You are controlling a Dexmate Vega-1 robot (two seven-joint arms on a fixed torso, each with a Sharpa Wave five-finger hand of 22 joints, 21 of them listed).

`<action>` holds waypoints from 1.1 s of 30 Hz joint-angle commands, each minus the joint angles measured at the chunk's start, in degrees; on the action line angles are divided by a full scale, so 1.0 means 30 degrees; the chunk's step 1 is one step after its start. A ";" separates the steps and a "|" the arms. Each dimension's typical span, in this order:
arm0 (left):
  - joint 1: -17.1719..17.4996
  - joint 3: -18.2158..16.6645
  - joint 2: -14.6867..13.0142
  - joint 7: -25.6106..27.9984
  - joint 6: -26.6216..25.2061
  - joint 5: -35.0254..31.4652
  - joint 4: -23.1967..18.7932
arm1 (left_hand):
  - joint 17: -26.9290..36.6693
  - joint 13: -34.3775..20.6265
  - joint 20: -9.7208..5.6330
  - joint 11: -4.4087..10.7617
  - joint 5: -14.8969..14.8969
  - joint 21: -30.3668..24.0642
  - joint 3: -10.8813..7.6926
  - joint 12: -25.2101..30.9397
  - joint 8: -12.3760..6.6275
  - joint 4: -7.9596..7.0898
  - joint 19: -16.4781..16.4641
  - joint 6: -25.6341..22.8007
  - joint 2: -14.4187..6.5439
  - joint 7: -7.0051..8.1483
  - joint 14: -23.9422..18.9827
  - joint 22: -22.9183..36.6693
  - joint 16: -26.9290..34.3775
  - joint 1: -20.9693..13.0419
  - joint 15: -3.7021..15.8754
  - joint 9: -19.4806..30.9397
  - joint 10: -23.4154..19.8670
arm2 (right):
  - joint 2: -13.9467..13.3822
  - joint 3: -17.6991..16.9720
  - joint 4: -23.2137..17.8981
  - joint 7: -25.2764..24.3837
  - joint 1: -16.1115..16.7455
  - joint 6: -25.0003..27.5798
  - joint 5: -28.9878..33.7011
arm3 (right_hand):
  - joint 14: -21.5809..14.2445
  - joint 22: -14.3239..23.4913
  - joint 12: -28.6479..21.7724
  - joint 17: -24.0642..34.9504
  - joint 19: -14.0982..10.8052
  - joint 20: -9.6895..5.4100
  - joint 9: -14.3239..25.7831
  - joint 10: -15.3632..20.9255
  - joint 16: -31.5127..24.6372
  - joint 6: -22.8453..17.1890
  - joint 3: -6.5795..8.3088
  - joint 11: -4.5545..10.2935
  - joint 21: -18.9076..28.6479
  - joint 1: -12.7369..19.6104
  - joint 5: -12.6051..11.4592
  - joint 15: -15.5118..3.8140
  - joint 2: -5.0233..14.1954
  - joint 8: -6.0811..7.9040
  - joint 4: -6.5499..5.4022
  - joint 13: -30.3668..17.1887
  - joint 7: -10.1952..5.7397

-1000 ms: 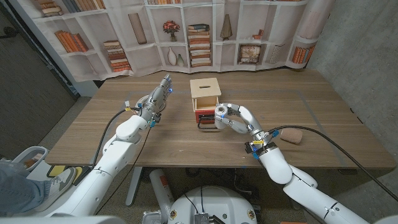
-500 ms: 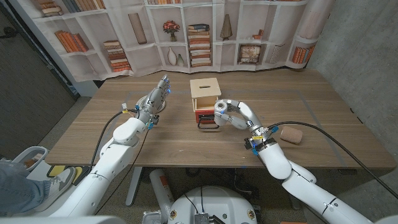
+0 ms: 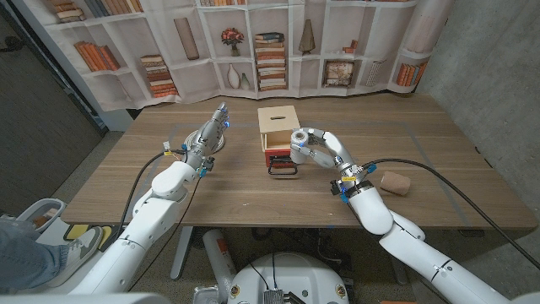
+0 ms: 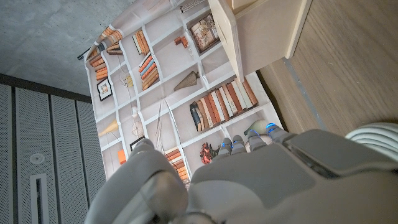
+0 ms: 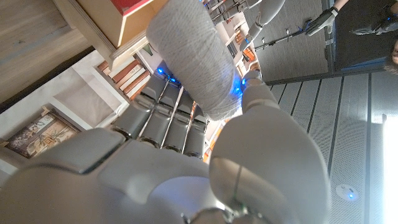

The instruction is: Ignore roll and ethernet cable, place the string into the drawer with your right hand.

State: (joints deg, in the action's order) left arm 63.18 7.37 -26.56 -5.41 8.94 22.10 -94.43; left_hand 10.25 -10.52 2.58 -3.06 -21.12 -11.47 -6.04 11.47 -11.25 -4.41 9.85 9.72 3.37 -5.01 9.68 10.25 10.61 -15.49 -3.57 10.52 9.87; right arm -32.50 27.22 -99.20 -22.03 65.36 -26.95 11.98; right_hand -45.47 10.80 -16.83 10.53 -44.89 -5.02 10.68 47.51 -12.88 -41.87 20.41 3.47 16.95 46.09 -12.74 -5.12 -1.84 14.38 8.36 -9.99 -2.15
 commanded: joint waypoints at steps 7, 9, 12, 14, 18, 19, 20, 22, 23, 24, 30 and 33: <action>0.0128 0.0044 -0.0210 0.0325 -0.0274 -0.0086 -0.0349 | 0.0073 -0.0043 -0.0060 -0.0094 -0.0046 0.0005 0.0113 0.0085 -0.0052 0.0007 0.2475 0.0279 0.0019 0.0058 0.1444 0.0060 0.0083 -0.0230 -0.0084 0.0105 0.0539 | 0.0751 0.0469 0.1292 0.0153 -0.1632 -0.0434 -0.0224 | -0.0263 0.0037 0.0098 0.0064 -0.0262 -0.1264 0.0057 0.0236 0.0094 -0.0810 0.0327 0.0063 -0.0012 0.0939 0.0115 -0.1812 0.1071 -0.0116 -0.0233 -0.0065 -0.0670; 0.0098 0.0014 -0.0228 0.0041 -0.0260 0.0163 -0.0267 | 0.0073 -0.0043 -0.0057 -0.0097 -0.0047 0.0009 0.0121 0.0086 -0.0052 0.0007 0.2485 0.0279 0.0016 0.0056 0.1456 0.0060 0.0077 -0.0235 -0.0102 0.0105 0.0534 | 0.0889 0.0535 0.1476 0.0110 -0.1794 -0.0493 -0.0232 | -0.0302 0.0038 0.0121 0.0067 -0.0275 -0.1265 0.0058 0.0241 0.0092 -0.0834 0.0327 0.0076 -0.0014 0.0939 0.0131 -0.1719 0.1081 -0.0128 -0.0237 -0.0065 -0.0678; 0.0182 -0.0042 -0.0214 0.0239 -0.0208 0.0062 -0.0357 | 0.0073 -0.0043 -0.0045 -0.0101 -0.0048 0.0013 0.0133 0.0078 -0.0048 0.0007 0.2498 0.0286 0.0012 0.0046 0.1464 0.0060 0.0073 -0.0240 -0.0077 0.0105 0.0550 | 0.0990 0.0653 0.1689 0.0389 -0.2034 -0.0513 -0.0588 | -0.0264 0.0038 0.0150 0.0069 -0.0276 -0.1262 0.0060 0.0252 0.0128 -0.0854 0.0330 0.0065 -0.0022 0.0950 0.0150 -0.1771 0.1090 -0.0148 -0.0235 -0.0066 -0.0695; 0.0232 -0.0066 -0.0269 0.0301 -0.0212 -0.0013 -0.0460 | 0.0073 -0.0043 -0.0048 -0.0090 -0.0048 0.0012 0.0140 0.0079 -0.0048 0.0006 0.2495 0.0284 0.0008 0.0045 0.1442 0.0060 0.0081 -0.0245 -0.0097 0.0105 0.0545 | 0.1054 0.0730 0.1789 0.0484 -0.2168 -0.0443 -0.0642 | -0.0254 0.0039 0.0169 0.0069 -0.0257 -0.1270 0.0061 0.0246 0.0141 -0.0849 0.0331 0.0062 -0.0034 0.0954 0.0159 -0.1758 0.1094 -0.0164 -0.0234 -0.0067 -0.0689; 0.0344 -0.0155 -0.0326 0.0524 -0.0249 -0.0114 -0.0673 | 0.0073 -0.0043 -0.0058 -0.0092 -0.0050 0.0006 0.0157 0.0076 -0.0044 0.0006 0.2482 0.0291 0.0000 0.0039 0.1449 0.0060 0.0077 -0.0255 -0.0086 0.0105 0.0546 | 0.1236 0.0846 0.2039 0.0293 -0.2447 -0.0405 -0.0349 | -0.0218 0.0039 0.0210 0.0071 -0.0258 -0.1261 0.0063 0.0228 0.0175 -0.0853 0.0331 0.0037 -0.0044 0.0959 0.0179 -0.1759 0.1100 -0.0190 -0.0234 -0.0068 -0.0668; 0.0343 -0.0154 -0.0358 0.0546 -0.0295 -0.0141 -0.0710 | 0.0073 -0.0043 -0.0059 -0.0089 -0.0050 0.0006 0.0159 0.0078 -0.0042 0.0006 0.2481 0.0295 -0.0001 0.0036 0.1453 0.0060 0.0075 -0.0256 -0.0082 0.0105 0.0543 | 0.1276 0.0884 0.2133 0.0281 -0.2537 -0.0456 -0.0326 | -0.0204 0.0039 0.0222 0.0071 -0.0252 -0.1263 0.0063 0.0221 0.0186 -0.0852 0.0329 0.0049 -0.0049 0.0959 0.0184 -0.1774 0.1098 -0.0198 -0.0234 -0.0068 -0.0675; 0.0326 -0.0164 -0.0339 0.0478 -0.0262 -0.0055 -0.0674 | 0.0073 -0.0043 -0.0059 -0.0079 -0.0050 0.0005 0.0162 0.0075 -0.0043 0.0005 0.2480 0.0292 -0.0002 0.0039 0.1456 0.0060 0.0074 -0.0258 -0.0082 0.0105 0.0549 | 0.1313 0.0925 0.2239 0.0274 -0.2632 -0.0531 -0.0302 | -0.0204 0.0039 0.0231 0.0072 -0.0255 -0.1262 0.0063 0.0213 0.0188 -0.0851 0.0329 0.0057 -0.0049 0.0958 0.0188 -0.1767 0.1099 -0.0204 -0.0235 -0.0069 -0.0677; 0.0335 -0.0162 -0.0366 0.0591 -0.0364 -0.0129 -0.0765 | 0.0073 -0.0043 -0.0059 -0.0081 -0.0050 0.0005 0.0167 0.0076 -0.0045 0.0005 0.2480 0.0285 -0.0004 0.0036 0.1459 0.0060 0.0072 -0.0260 -0.0082 0.0104 0.0546 | 0.1422 0.0980 0.2385 0.0169 -0.2770 -0.0599 -0.0215 | -0.0204 0.0039 0.0244 0.0073 -0.0241 -0.1257 0.0064 0.0216 0.0196 -0.0866 0.0326 0.0071 -0.0059 0.0957 0.0196 -0.1760 0.1099 -0.0210 -0.0236 -0.0069 -0.0676; 0.0321 -0.0152 -0.0382 0.0537 -0.0311 -0.0127 -0.0739 | 0.0073 -0.0043 -0.0061 -0.0080 -0.0051 0.0005 0.0172 0.0074 -0.0043 0.0005 0.2480 0.0289 -0.0006 0.0043 0.1455 0.0060 0.0073 -0.0262 -0.0090 0.0104 0.0549 | 0.1457 0.1016 0.2465 0.0157 -0.2850 -0.0664 -0.0187 | -0.0191 0.0039 0.0255 0.0073 -0.0238 -0.1257 0.0064 0.0218 0.0207 -0.0869 0.0327 0.0078 -0.0064 0.0961 0.0201 -0.1785 0.1101 -0.0218 -0.0235 -0.0070 -0.0672; 0.0328 -0.0158 -0.0395 0.0481 -0.0362 -0.0054 -0.0766 | 0.0073 -0.0043 -0.0061 -0.0064 -0.0050 0.0005 0.0175 0.0073 -0.0041 0.0004 0.2479 0.0294 -0.0007 0.0040 0.1463 0.0060 0.0070 -0.0263 -0.0082 0.0104 0.0551 | 0.1514 0.1049 0.2554 0.0110 -0.2925 -0.0730 -0.0151 | -0.0173 0.0039 0.0265 0.0074 -0.0227 -0.1256 0.0065 0.0226 0.0222 -0.0880 0.0330 0.0077 -0.0072 0.0968 0.0207 -0.1817 0.1105 -0.0225 -0.0232 -0.0070 -0.0680; 0.0398 -0.0150 -0.0415 0.0549 -0.0330 -0.0109 -0.0829 | 0.0073 -0.0043 -0.0045 -0.0090 -0.0051 0.0008 0.0199 0.0068 -0.0044 0.0002 0.2488 0.0282 -0.0016 0.0038 0.1468 0.0060 0.0067 -0.0273 -0.0083 0.0104 0.0557 | 0.1810 0.1261 0.3033 0.0083 -0.3377 -0.0842 -0.0122 | -0.0183 0.0040 0.0307 0.0079 -0.0184 -0.1250 0.0067 0.0252 0.0243 -0.0916 0.0336 0.0111 -0.0105 0.0986 0.0231 -0.1856 0.1122 -0.0256 -0.0228 -0.0073 -0.0711; 0.0456 -0.0145 -0.0415 0.0588 -0.0341 -0.0113 -0.0877 | 0.0073 -0.0043 -0.0047 -0.0068 -0.0051 0.0011 0.0211 0.0066 -0.0045 0.0001 0.2496 0.0279 -0.0019 0.0029 0.1463 0.0060 0.0069 -0.0278 -0.0089 0.0104 0.0559 | 0.1944 0.1412 0.3302 0.0083 -0.3604 -0.0916 -0.0043 | -0.0175 0.0041 0.0343 0.0083 -0.0139 -0.1230 0.0068 0.0259 0.0262 -0.0911 0.0338 0.0117 -0.0134 0.0993 0.0248 -0.1780 0.1131 -0.0290 -0.0228 -0.0075 -0.0722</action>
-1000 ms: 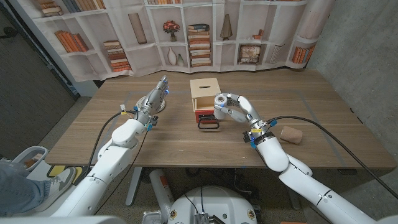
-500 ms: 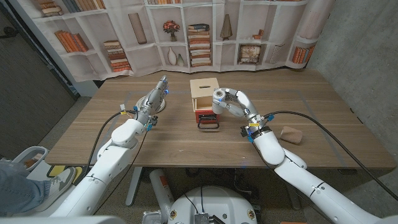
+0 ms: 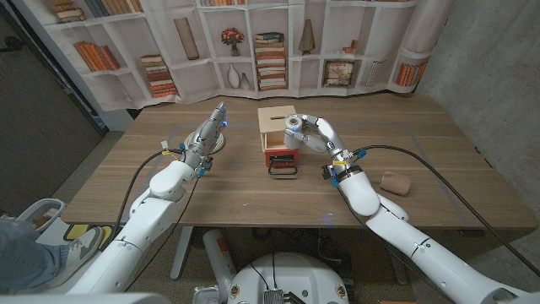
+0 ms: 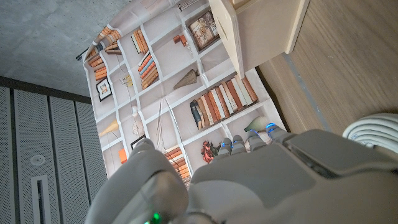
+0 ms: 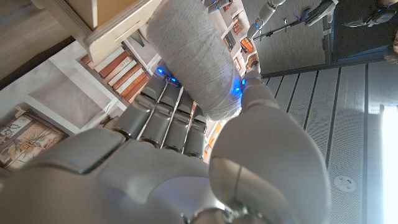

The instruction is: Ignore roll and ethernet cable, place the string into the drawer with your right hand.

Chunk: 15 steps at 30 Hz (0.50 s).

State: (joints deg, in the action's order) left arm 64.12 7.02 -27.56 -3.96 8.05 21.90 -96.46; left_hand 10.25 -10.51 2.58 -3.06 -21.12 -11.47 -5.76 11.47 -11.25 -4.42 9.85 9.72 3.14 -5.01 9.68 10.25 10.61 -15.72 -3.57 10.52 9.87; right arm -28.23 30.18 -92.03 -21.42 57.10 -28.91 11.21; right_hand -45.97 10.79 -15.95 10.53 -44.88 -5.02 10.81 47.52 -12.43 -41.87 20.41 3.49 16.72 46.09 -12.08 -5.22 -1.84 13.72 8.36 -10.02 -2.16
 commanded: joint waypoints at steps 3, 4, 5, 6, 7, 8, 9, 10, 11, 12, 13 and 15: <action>0.0176 -0.0015 -0.0099 0.0091 -0.0035 -0.0051 -0.0190 | 0.0073 -0.0044 -0.0036 -0.0091 -0.0053 0.0014 0.0129 0.0060 -0.0042 0.0006 0.2508 0.0283 0.0054 0.0045 0.1454 0.0059 0.0071 -0.0206 -0.0079 0.0104 0.0573 | 0.0609 0.0568 0.1081 -0.0041 -0.1039 -0.0235 0.0245 | 0.0002 0.0043 0.0068 0.0085 -0.0113 -0.1222 0.0025 0.0285 0.0129 -0.0904 0.0340 0.0091 -0.0077 0.1001 0.0043 -0.1762 0.1136 -0.0100 -0.0225 -0.0068 -0.0712; 0.0193 -0.0019 -0.0115 0.0082 -0.0113 -0.0015 -0.0219 | 0.0073 -0.0044 -0.0036 -0.0094 -0.0053 0.0014 0.0132 0.0062 -0.0042 0.0006 0.2508 0.0283 0.0053 0.0056 0.1452 0.0059 0.0072 -0.0207 -0.0070 0.0104 0.0568 | 0.0618 0.0619 0.1125 0.0017 -0.1110 -0.0204 0.0258 | 0.0004 0.0043 0.0079 0.0087 -0.0103 -0.1230 0.0025 0.0283 0.0134 -0.0910 0.0340 0.0118 -0.0085 0.1001 0.0047 -0.1762 0.1139 -0.0106 -0.0227 -0.0068 -0.0716; 0.0212 -0.0024 -0.0099 0.0096 -0.0091 -0.0009 -0.0215 | 0.0073 -0.0044 -0.0037 -0.0092 -0.0053 0.0013 0.0136 0.0064 -0.0046 0.0005 0.2505 0.0272 0.0052 0.0053 0.1439 0.0059 0.0077 -0.0208 -0.0065 0.0104 0.0561 | 0.0638 0.0669 0.1194 0.0073 -0.1184 -0.0216 0.0239 | 0.0015 0.0043 0.0085 0.0088 -0.0095 -0.1222 0.0026 0.0286 0.0141 -0.0917 0.0340 0.0129 -0.0090 0.1000 0.0050 -0.1758 0.1140 -0.0110 -0.0228 -0.0069 -0.0709; 0.0235 -0.0027 -0.0115 0.0078 -0.0085 -0.0004 -0.0233 | 0.0073 -0.0044 -0.0025 -0.0082 -0.0053 0.0014 0.0143 0.0067 -0.0044 0.0005 0.2510 0.0275 0.0051 0.0051 0.1449 0.0059 0.0073 -0.0211 -0.0076 0.0104 0.0554 | 0.0660 0.0715 0.1253 0.0087 -0.1248 -0.0212 0.0273 | 0.0049 0.0043 0.0098 0.0088 -0.0078 -0.1226 0.0026 0.0280 0.0159 -0.0921 0.0337 0.0124 -0.0100 0.0999 0.0055 -0.1737 0.1136 -0.0116 -0.0228 -0.0069 -0.0708; 0.0258 -0.0030 -0.0104 0.0134 -0.0065 -0.0040 -0.0253 | 0.0073 -0.0044 -0.0024 -0.0081 -0.0053 0.0014 0.0148 0.0064 -0.0046 0.0004 0.2510 0.0271 0.0049 0.0049 0.1446 0.0059 0.0074 -0.0212 -0.0072 0.0104 0.0560 | 0.0670 0.0758 0.1292 0.0117 -0.1316 -0.0161 0.0317 | 0.0057 0.0044 0.0106 0.0090 -0.0074 -0.1215 0.0027 0.0303 0.0169 -0.0926 0.0336 0.0042 -0.0107 0.0998 0.0063 -0.1728 0.1141 -0.0129 -0.0230 -0.0070 -0.0721; 0.0287 -0.0042 -0.0100 0.0137 -0.0083 -0.0006 -0.0284 | 0.0074 -0.0044 -0.0030 -0.0086 -0.0053 0.0011 0.0153 0.0067 -0.0042 0.0004 0.2503 0.0278 0.0048 0.0053 0.1452 0.0059 0.0071 -0.0214 -0.0072 0.0104 0.0553 | 0.0669 0.0809 0.1358 0.0201 -0.1405 -0.0156 0.0303 | 0.0081 0.0044 0.0111 0.0090 -0.0071 -0.1217 0.0027 0.0316 0.0183 -0.0927 0.0336 0.0058 -0.0112 0.1001 0.0066 -0.1767 0.1141 -0.0136 -0.0229 -0.0071 -0.0735; 0.0311 -0.0045 -0.0083 0.0137 -0.0032 0.0002 -0.0281 | 0.0073 -0.0044 -0.0016 -0.0084 -0.0054 0.0012 0.0158 0.0065 -0.0041 0.0004 0.2508 0.0279 0.0046 0.0042 0.1466 0.0059 0.0065 -0.0216 -0.0076 0.0104 0.0555 | 0.0681 0.0856 0.1432 0.0270 -0.1491 -0.0164 0.0279 | 0.0071 0.0044 0.0119 0.0091 -0.0068 -0.1223 0.0027 0.0314 0.0181 -0.0935 0.0336 0.0061 -0.0116 0.1002 0.0069 -0.1783 0.1142 -0.0139 -0.0229 -0.0071 -0.0734; 0.0326 -0.0040 -0.0148 0.0103 -0.0080 -0.0020 -0.0326 | 0.0073 -0.0044 -0.0014 -0.0081 -0.0054 0.0013 0.0164 0.0065 -0.0041 0.0003 0.2510 0.0280 0.0044 0.0040 0.1465 0.0059 0.0065 -0.0219 -0.0064 0.0104 0.0554 | 0.0712 0.0886 0.1477 0.0268 -0.1547 -0.0111 0.0303 | 0.0077 0.0044 0.0130 0.0092 -0.0058 -0.1221 0.0028 0.0317 0.0188 -0.0938 0.0335 0.0044 -0.0123 0.1003 0.0073 -0.1808 0.1143 -0.0148 -0.0229 -0.0072 -0.0738; 0.0384 -0.0054 -0.0126 0.0218 -0.0104 -0.0056 -0.0394 | 0.0074 -0.0044 -0.0013 -0.0085 -0.0054 0.0012 0.0169 0.0064 -0.0040 0.0003 0.2508 0.0282 0.0043 0.0044 0.1465 0.0059 0.0065 -0.0221 -0.0067 0.0104 0.0556 | 0.0701 0.0927 0.1540 0.0316 -0.1623 -0.0108 0.0326 | 0.0072 0.0044 0.0134 0.0094 -0.0054 -0.1230 0.0028 0.0325 0.0188 -0.0943 0.0335 0.0033 -0.0127 0.1001 0.0076 -0.1806 0.1147 -0.0152 -0.0232 -0.0072 -0.0737; 0.0420 -0.0068 -0.0138 0.0213 -0.0137 -0.0025 -0.0435 | 0.0074 -0.0044 -0.0027 -0.0082 -0.0055 0.0010 0.0177 0.0065 -0.0039 0.0002 0.2504 0.0283 0.0041 0.0052 0.1460 0.0059 0.0067 -0.0224 -0.0066 0.0104 0.0551 | 0.0711 0.0962 0.1613 0.0364 -0.1688 -0.0131 0.0290 | 0.0068 0.0044 0.0142 0.0095 -0.0050 -0.1233 0.0028 0.0320 0.0188 -0.0950 0.0334 0.0033 -0.0130 0.0999 0.0078 -0.1793 0.1149 -0.0153 -0.0234 -0.0072 -0.0739; 0.0458 -0.0084 -0.0147 0.0139 -0.0121 0.0052 -0.0461 | 0.0074 -0.0044 -0.0021 -0.0079 -0.0055 0.0010 0.0181 0.0064 -0.0039 0.0002 0.2503 0.0283 0.0039 0.0052 0.1466 0.0059 0.0065 -0.0226 -0.0075 0.0104 0.0555 | 0.0738 0.0986 0.1690 0.0347 -0.1737 -0.0150 0.0296 | 0.0072 0.0045 0.0154 0.0097 -0.0041 -0.1236 0.0028 0.0312 0.0192 -0.0945 0.0333 0.0085 -0.0137 0.0996 0.0082 -0.1792 0.1154 -0.0163 -0.0238 -0.0073 -0.0745; 0.0590 -0.0091 -0.0219 0.0370 -0.0233 -0.0150 -0.0693 | 0.0074 -0.0044 0.0003 -0.0096 -0.0056 0.0011 0.0195 0.0061 -0.0040 0.0002 0.2507 0.0279 0.0034 0.0051 0.1463 0.0059 0.0066 -0.0233 -0.0075 0.0104 0.0559 | 0.0780 0.1020 0.1843 0.0340 -0.1839 -0.0184 0.0260 | 0.0041 0.0046 0.0175 0.0104 -0.0036 -0.1237 0.0030 0.0322 0.0184 -0.0977 0.0335 0.0097 -0.0146 0.0991 0.0091 -0.1795 0.1178 -0.0171 -0.0250 -0.0074 -0.0785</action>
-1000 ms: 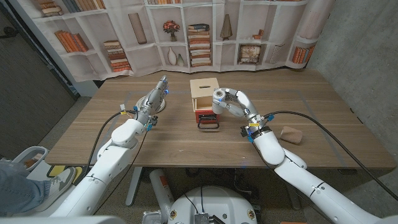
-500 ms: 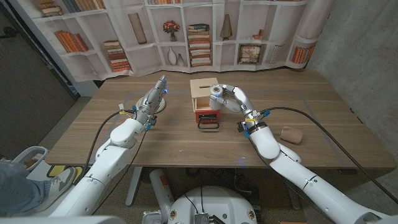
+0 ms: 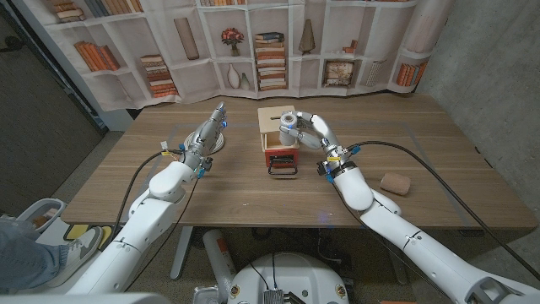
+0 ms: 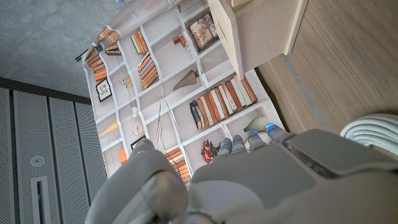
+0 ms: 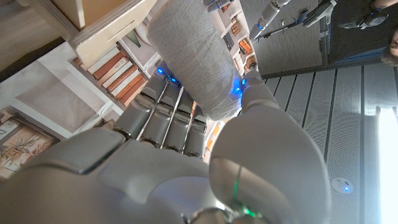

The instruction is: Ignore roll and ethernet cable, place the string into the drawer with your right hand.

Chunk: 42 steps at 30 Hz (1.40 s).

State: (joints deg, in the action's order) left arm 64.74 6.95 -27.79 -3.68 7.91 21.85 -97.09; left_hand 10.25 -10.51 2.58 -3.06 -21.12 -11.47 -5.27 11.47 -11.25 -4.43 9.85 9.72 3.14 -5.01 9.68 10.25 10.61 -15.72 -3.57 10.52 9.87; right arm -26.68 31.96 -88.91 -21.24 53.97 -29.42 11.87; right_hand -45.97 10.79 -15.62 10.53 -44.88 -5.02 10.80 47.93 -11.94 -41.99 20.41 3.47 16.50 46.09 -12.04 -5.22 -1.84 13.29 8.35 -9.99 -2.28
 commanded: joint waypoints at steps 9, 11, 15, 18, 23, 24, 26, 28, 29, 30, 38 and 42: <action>0.0719 -0.0159 -0.0217 0.0485 -0.0235 -0.0161 -0.0904 | 0.0074 -0.0044 -0.0249 -0.0171 -0.0059 -0.0010 0.0086 0.0067 -0.0049 -0.0002 0.2457 0.0247 0.0013 -0.0007 0.1441 0.0061 0.0073 -0.0257 -0.0117 0.0104 0.0533 | 0.0607 0.0623 0.1734 -0.0331 -0.1378 -0.0313 0.0598 | 0.0066 0.0051 0.0131 0.0112 0.0026 -0.1268 0.0034 0.0204 0.0056 -0.0952 0.0332 0.0182 -0.0120 0.0984 0.0103 -0.1810 0.1203 -0.0079 -0.0263 -0.0087 -0.0782; 0.0763 -0.0186 -0.0206 0.0490 -0.0164 -0.0125 -0.0917 | 0.0074 -0.0044 -0.0367 -0.0194 -0.0060 -0.0009 0.0099 0.0060 -0.0044 -0.0003 0.2460 0.0257 0.0007 -0.0005 0.1462 0.0061 0.0063 -0.0264 -0.0136 0.0104 0.0548 | 0.0679 0.0671 0.1871 -0.0456 -0.1505 -0.0290 0.0719 | 0.0107 0.0053 0.0154 0.0117 0.0061 -0.1277 0.0035 0.0220 0.0080 -0.0952 0.0332 0.0149 -0.0143 0.0980 0.0113 -0.1873 0.1222 -0.0103 -0.0272 -0.0089 -0.0811; 0.0879 -0.0222 -0.0209 0.0589 -0.0172 -0.0117 -0.0997 | 0.0074 -0.0043 -0.0481 -0.0246 -0.0062 -0.0006 0.0125 0.0039 -0.0044 -0.0004 0.2465 0.0252 -0.0003 -0.0045 0.1495 0.0060 0.0051 -0.0276 -0.0165 0.0104 0.0596 | 0.0914 0.0839 0.2482 -0.0506 -0.1864 -0.0463 0.0626 | 0.0146 0.0055 0.0208 0.0124 0.0095 -0.1285 0.0037 0.0177 0.0103 -0.0987 0.0331 0.0232 -0.0168 0.0968 0.0127 -0.1869 0.1249 -0.0118 -0.0288 -0.0092 -0.0832; 0.0879 -0.0202 -0.0328 0.0626 -0.0334 -0.0222 -0.1072 | 0.0074 -0.0043 -0.0440 -0.0228 -0.0063 0.0002 0.0135 0.0039 -0.0042 -0.0004 0.2483 0.0254 -0.0007 -0.0041 0.1489 0.0060 0.0054 -0.0282 -0.0160 0.0104 0.0597 | 0.1082 0.0937 0.2932 -0.0594 -0.2080 -0.0704 0.0540 | 0.0164 0.0057 0.0238 0.0128 0.0152 -0.1296 0.0038 0.0163 0.0115 -0.1016 0.0329 0.0322 -0.0198 0.0962 0.0136 -0.1888 0.1261 -0.0127 -0.0295 -0.0094 -0.0857; 0.0996 -0.0164 -0.0295 0.0704 -0.0260 -0.0269 -0.1121 | 0.0074 -0.0043 -0.0394 -0.0206 -0.0064 0.0007 0.0153 0.0037 -0.0045 -0.0005 0.2497 0.0245 -0.0013 -0.0041 0.1493 0.0059 0.0052 -0.0290 -0.0164 0.0104 0.0602 | 0.1187 0.1023 0.3277 -0.0714 -0.2265 -0.0746 0.0524 | 0.0157 0.0061 0.0257 0.0130 0.0214 -0.1328 0.0039 0.0239 0.0124 -0.1059 0.0341 0.0315 -0.0239 0.0982 0.0147 -0.1893 0.1290 -0.0150 -0.0290 -0.0099 -0.0933; 0.0974 -0.0156 -0.0293 0.0634 -0.0282 -0.0192 -0.1084 | 0.0074 -0.0043 -0.0387 -0.0199 -0.0064 0.0007 0.0156 0.0036 -0.0039 -0.0005 0.2498 0.0259 -0.0014 -0.0008 0.1483 0.0059 0.0057 -0.0292 -0.0167 0.0104 0.0605 | 0.1217 0.1038 0.3348 -0.0738 -0.2293 -0.0742 0.0506 | 0.0164 0.0061 0.0266 0.0130 0.0215 -0.1338 0.0039 0.0238 0.0128 -0.1066 0.0342 0.0333 -0.0242 0.0985 0.0149 -0.1902 0.1294 -0.0154 -0.0289 -0.0099 -0.0942; 0.0934 -0.0143 -0.0299 0.0586 -0.0408 -0.0115 -0.1064 | 0.0074 -0.0043 -0.0374 -0.0207 -0.0065 0.0008 0.0161 0.0039 -0.0035 -0.0005 0.2501 0.0266 -0.0016 -0.0030 0.1482 0.0059 0.0057 -0.0294 -0.0162 0.0104 0.0597 | 0.1252 0.1063 0.3399 -0.0815 -0.2322 -0.0615 0.0553 | 0.0285 0.0064 0.0298 0.0128 0.0209 -0.1348 0.0040 0.0234 0.0185 -0.1092 0.0346 0.0382 -0.0249 0.1000 0.0156 -0.1994 0.1299 -0.0169 -0.0281 -0.0103 -0.0966; 0.0957 -0.0147 -0.0334 0.0609 -0.0415 -0.0169 -0.1114 | 0.0074 -0.0043 -0.0360 -0.0221 -0.0065 0.0013 0.0172 0.0035 -0.0034 -0.0006 0.2514 0.0269 -0.0019 -0.0045 0.1485 0.0059 0.0056 -0.0299 -0.0163 0.0104 0.0608 | 0.1336 0.1099 0.3563 -0.0888 -0.2383 -0.0571 0.0518 | 0.0424 0.0067 0.0304 0.0115 0.0265 -0.1358 0.0041 0.0300 0.0252 -0.1126 0.0333 0.0357 -0.0281 0.1007 0.0169 -0.1967 0.1261 -0.0182 -0.0263 -0.0105 -0.0998; 0.0956 -0.0156 -0.0334 0.0585 -0.0406 -0.0141 -0.1115 | 0.0074 -0.0043 -0.0356 -0.0212 -0.0066 0.0010 0.0176 0.0034 -0.0035 -0.0006 0.2506 0.0266 -0.0021 -0.0050 0.1488 0.0059 0.0055 -0.0301 -0.0161 0.0104 0.0611 | 0.1385 0.1116 0.3642 -0.0931 -0.2408 -0.0558 0.0491 | 0.0602 0.0069 0.0321 0.0101 0.0339 -0.1372 0.0043 0.0325 0.0331 -0.1175 0.0321 0.0393 -0.0318 0.1018 0.0178 -0.1926 0.1218 -0.0184 -0.0241 -0.0106 -0.1007; 0.0964 -0.0166 -0.0300 0.0615 -0.0381 -0.0128 -0.1113 | 0.0074 -0.0043 -0.0352 -0.0223 -0.0066 0.0010 0.0181 0.0032 -0.0032 -0.0006 0.2506 0.0272 -0.0023 -0.0027 0.1485 0.0059 0.0056 -0.0304 -0.0154 0.0104 0.0614 | 0.1417 0.1142 0.3731 -0.0960 -0.2445 -0.0556 0.0484 | 0.0825 0.0072 0.0355 0.0090 0.0555 -0.1396 0.0045 0.0338 0.0418 -0.1197 0.0318 0.0420 -0.0417 0.1034 0.0184 -0.1942 0.1204 -0.0207 -0.0227 -0.0107 -0.1007; 0.0922 -0.0134 -0.0296 0.0549 -0.0475 -0.0075 -0.0979 | 0.0073 -0.0043 -0.0319 -0.0170 -0.0068 0.0012 0.0203 0.0031 -0.0038 -0.0007 0.2513 0.0256 -0.0033 -0.0037 0.1492 0.0059 0.0054 -0.0317 -0.0152 0.0104 0.0619 | 0.1661 0.1389 0.4463 -0.1081 -0.2749 -0.0480 0.0356 | 0.1578 0.0082 0.0572 0.0071 0.1158 -0.1333 0.0049 0.0175 0.0599 -0.1168 0.0281 0.0568 -0.0708 0.1010 0.0188 -0.1805 0.1172 -0.0346 -0.0236 -0.0114 -0.1069; 0.0865 -0.0108 -0.0233 0.0589 -0.0479 -0.0110 -0.0824 | 0.0073 -0.0043 -0.0299 -0.0153 -0.0069 0.0015 0.0216 0.0038 -0.0033 -0.0007 0.2524 0.0268 -0.0039 -0.0012 0.1484 0.0058 0.0057 -0.0325 -0.0151 0.0104 0.0601 | 0.1739 0.1512 0.4769 -0.1183 -0.2894 -0.0521 0.0386 | 0.1993 0.0084 0.0674 0.0064 0.1363 -0.1291 0.0051 0.0068 0.0672 -0.1072 0.0277 0.0680 -0.0811 0.1027 0.0180 -0.1733 0.1166 -0.0434 -0.0226 -0.0118 -0.1097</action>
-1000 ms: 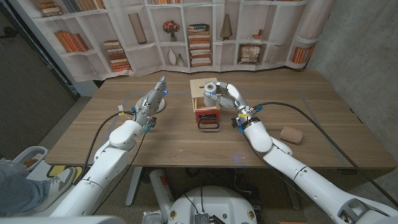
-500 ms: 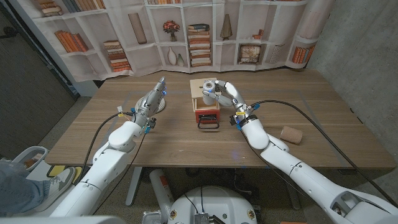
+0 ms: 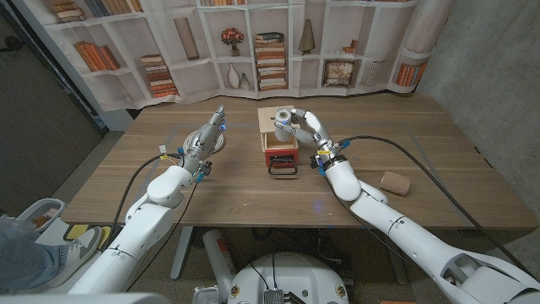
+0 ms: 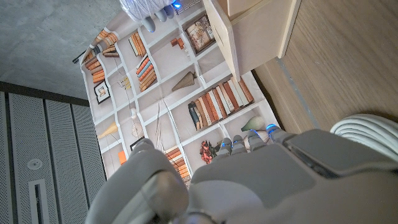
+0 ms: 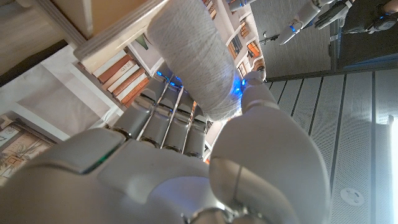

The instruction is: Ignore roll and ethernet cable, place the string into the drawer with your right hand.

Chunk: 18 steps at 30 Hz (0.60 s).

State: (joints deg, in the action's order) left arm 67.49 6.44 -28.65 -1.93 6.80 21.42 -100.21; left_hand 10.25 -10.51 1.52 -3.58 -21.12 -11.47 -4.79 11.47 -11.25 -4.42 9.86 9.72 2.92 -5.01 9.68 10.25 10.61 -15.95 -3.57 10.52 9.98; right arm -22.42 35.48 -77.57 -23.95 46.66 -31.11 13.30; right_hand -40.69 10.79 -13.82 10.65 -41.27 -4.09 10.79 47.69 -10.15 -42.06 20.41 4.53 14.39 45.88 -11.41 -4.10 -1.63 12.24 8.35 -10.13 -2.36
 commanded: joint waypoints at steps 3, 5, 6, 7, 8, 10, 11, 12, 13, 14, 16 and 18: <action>-0.0107 0.0063 0.0098 -0.0070 -0.0095 0.0102 0.0380 | 0.0074 -0.0043 0.0079 0.0026 -0.0070 0.0017 0.0067 0.0042 -0.0032 -0.0008 0.2529 0.0268 0.0032 -0.0007 0.1492 0.0058 0.0055 -0.0255 -0.0147 0.0103 0.0554 | 0.0324 0.0381 0.1055 -0.0350 -0.0502 0.0049 -0.0087 | 0.0451 0.0085 0.0118 0.0015 0.0312 -0.1564 0.0057 0.0119 0.0105 -0.1026 0.0262 0.0330 -0.0179 0.1093 -0.0032 -0.2086 0.1068 -0.0117 -0.0220 -0.0076 -0.1115; -0.0129 0.0075 0.0127 -0.0022 -0.0104 0.0054 0.0449 | 0.0074 -0.0042 0.0086 0.0033 -0.0070 0.0018 0.0071 0.0042 -0.0031 -0.0008 0.2532 0.0271 0.0030 -0.0009 0.1493 0.0058 0.0055 -0.0257 -0.0146 0.0103 0.0551 | 0.0353 0.0409 0.1144 -0.0482 -0.0540 0.0014 -0.0017 | 0.0616 0.0085 0.0148 0.0006 0.0429 -0.1545 0.0058 0.0097 0.0126 -0.1011 0.0242 0.0416 -0.0234 0.1085 -0.0033 -0.2034 0.1027 -0.0139 -0.0212 -0.0077 -0.1127; -0.0156 0.0076 0.0094 -0.0114 -0.0142 0.0097 0.0481 | 0.0074 -0.0042 0.0076 0.0038 -0.0070 0.0016 0.0073 0.0040 -0.0031 -0.0008 0.2527 0.0272 0.0029 -0.0011 0.1494 0.0058 0.0054 -0.0258 -0.0145 0.0103 0.0557 | 0.0351 0.0423 0.1135 -0.0473 -0.0553 0.0073 -0.0021 | 0.0688 0.0084 0.0155 0.0003 0.0523 -0.1510 0.0059 0.0111 0.0127 -0.1021 0.0235 0.0416 -0.0276 0.1082 -0.0035 -0.2021 0.1016 -0.0145 -0.0211 -0.0078 -0.1129; -0.0173 0.0074 0.0155 -0.0134 -0.0046 0.0127 0.0567 | 0.0073 -0.0043 0.0090 0.0029 -0.0071 0.0018 0.0076 0.0038 -0.0034 -0.0008 0.2534 0.0263 0.0028 -0.0021 0.1495 0.0058 0.0054 -0.0260 -0.0145 0.0103 0.0562 | 0.0378 0.0440 0.1190 -0.0507 -0.0584 0.0067 -0.0021 | 0.0829 0.0083 0.0176 -0.0003 0.0611 -0.1484 0.0060 0.0094 0.0149 -0.1023 0.0221 0.0440 -0.0317 0.1074 -0.0037 -0.2011 0.0989 -0.0154 -0.0208 -0.0080 -0.1150; -0.0185 0.0079 0.0137 -0.0100 -0.0115 0.0087 0.0556 | 0.0073 -0.0042 0.0093 0.0025 -0.0071 0.0018 0.0081 0.0036 -0.0035 -0.0008 0.2533 0.0259 0.0025 -0.0004 0.1495 0.0058 0.0054 -0.0263 -0.0145 0.0103 0.0568 | 0.0388 0.0462 0.1240 -0.0527 -0.0616 0.0066 -0.0007 | 0.1016 0.0081 0.0192 -0.0012 0.0721 -0.1414 0.0061 0.0101 0.0170 -0.1039 0.0200 0.0436 -0.0368 0.1064 -0.0042 -0.1928 0.0948 -0.0163 -0.0202 -0.0081 -0.1168; -0.0225 0.0067 0.0188 -0.0138 -0.0080 0.0140 0.0654 | 0.0073 -0.0043 0.0084 0.0027 -0.0072 0.0016 0.0090 0.0038 -0.0042 -0.0008 0.2531 0.0241 0.0021 -0.0031 0.1498 0.0058 0.0053 -0.0268 -0.0147 0.0103 0.0562 | 0.0412 0.0488 0.1260 -0.0641 -0.0641 0.0179 0.0085 | 0.1352 0.0077 0.0218 -0.0027 0.1009 -0.1342 0.0062 0.0123 0.0199 -0.1055 0.0153 0.0461 -0.0495 0.1028 -0.0054 -0.1843 0.0867 -0.0183 -0.0202 -0.0083 -0.1177; -0.0261 0.0071 0.0157 -0.0191 -0.0118 0.0143 0.0677 | 0.0073 -0.0043 0.0097 0.0027 -0.0072 0.0017 0.0094 0.0038 -0.0044 -0.0008 0.2534 0.0234 0.0018 -0.0026 0.1498 0.0058 0.0053 -0.0271 -0.0148 0.0103 0.0563 | 0.0401 0.0509 0.1259 -0.0610 -0.0660 0.0239 0.0076 | 0.1527 0.0076 0.0243 -0.0031 0.1102 -0.1326 0.0063 0.0098 0.0212 -0.1058 0.0142 0.0525 -0.0536 0.1016 -0.0064 -0.1807 0.0856 -0.0194 -0.0208 -0.0085 -0.1183; -0.0263 0.0079 0.0157 -0.0113 -0.0119 0.0052 0.0668 | 0.0073 -0.0043 0.0111 0.0020 -0.0072 0.0018 0.0097 0.0038 -0.0039 -0.0008 0.2536 0.0248 0.0017 -0.0014 0.1499 0.0058 0.0053 -0.0273 -0.0147 0.0103 0.0562 | 0.0404 0.0526 0.1259 -0.0555 -0.0679 0.0309 0.0023 | 0.1728 0.0073 0.0299 -0.0035 0.1258 -0.1239 0.0065 0.0010 0.0203 -0.1025 0.0114 0.0621 -0.0603 0.0977 -0.0077 -0.1661 0.0829 -0.0224 -0.0225 -0.0086 -0.1181; -0.0295 0.0074 0.0164 -0.0167 -0.0110 0.0091 0.0715 | 0.0073 -0.0043 0.0120 0.0017 -0.0073 0.0018 0.0102 0.0038 -0.0038 -0.0009 0.2537 0.0250 0.0014 -0.0010 0.1500 0.0058 0.0053 -0.0276 -0.0146 0.0103 0.0563 | 0.0392 0.0543 0.1241 -0.0556 -0.0687 0.0380 0.0042 | 0.1754 0.0073 0.0304 -0.0036 0.1275 -0.1221 0.0065 0.0007 0.0198 -0.1027 0.0107 0.0618 -0.0610 0.0970 -0.0079 -0.1637 0.0822 -0.0227 -0.0228 -0.0086 -0.1195; -0.0320 0.0066 0.0205 -0.0188 -0.0079 0.0133 0.0768 | 0.0073 -0.0043 0.0124 0.0018 -0.0073 0.0018 0.0104 0.0043 -0.0038 -0.0009 0.2539 0.0248 0.0013 -0.0001 0.1502 0.0058 0.0052 -0.0278 -0.0141 0.0103 0.0551 | 0.0385 0.0560 0.1232 -0.0569 -0.0698 0.0474 0.0073 | 0.1790 0.0072 0.0303 -0.0039 0.1289 -0.1198 0.0065 0.0024 0.0189 -0.1019 0.0098 0.0676 -0.0616 0.0960 -0.0082 -0.1598 0.0808 -0.0234 -0.0230 -0.0087 -0.1234; -0.0378 0.0085 0.0191 -0.0203 -0.0109 0.0089 0.0812 | 0.0073 -0.0043 0.0133 0.0039 -0.0074 0.0022 0.0110 0.0044 -0.0038 -0.0009 0.2550 0.0248 0.0011 0.0002 0.1498 0.0058 0.0054 -0.0281 -0.0146 0.0103 0.0548 | 0.0422 0.0585 0.1333 -0.0612 -0.0734 0.0458 0.0020 | 0.1955 0.0071 0.0335 -0.0047 0.1361 -0.1110 0.0067 -0.0018 0.0191 -0.1019 0.0066 0.0682 -0.0645 0.0921 -0.0090 -0.1452 0.0765 -0.0246 -0.0240 -0.0087 -0.1260; -0.0469 0.0109 0.0175 -0.0244 -0.0200 0.0081 0.0877 | 0.0073 -0.0043 0.0143 0.0039 -0.0074 0.0024 0.0118 0.0041 -0.0039 -0.0009 0.2555 0.0244 0.0008 0.0009 0.1486 0.0058 0.0059 -0.0285 -0.0141 0.0103 0.0554 | 0.0378 0.0625 0.1331 -0.0568 -0.0777 0.0545 0.0038 | 0.1971 0.0071 0.0394 -0.0050 0.1382 -0.1080 0.0068 -0.0135 0.0146 -0.1055 0.0052 0.0679 -0.0654 0.0902 -0.0103 -0.1413 0.0754 -0.0242 -0.0249 -0.0088 -0.1345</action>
State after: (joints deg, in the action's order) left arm 66.90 6.62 -28.25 -2.20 6.52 21.63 -98.63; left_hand 10.25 -10.51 1.53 -3.57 -21.12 -11.47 -4.80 11.47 -11.25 -4.43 9.86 9.72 2.92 -5.01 9.68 10.25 10.61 -15.95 -3.57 10.51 9.98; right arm -21.41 36.79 -74.39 -25.39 45.00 -30.47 13.22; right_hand -35.19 10.79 -12.85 10.39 -37.46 -3.77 10.79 46.81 -9.72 -41.85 20.16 5.49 12.50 45.89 -11.36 -3.48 -1.64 11.73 8.11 -10.30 -2.57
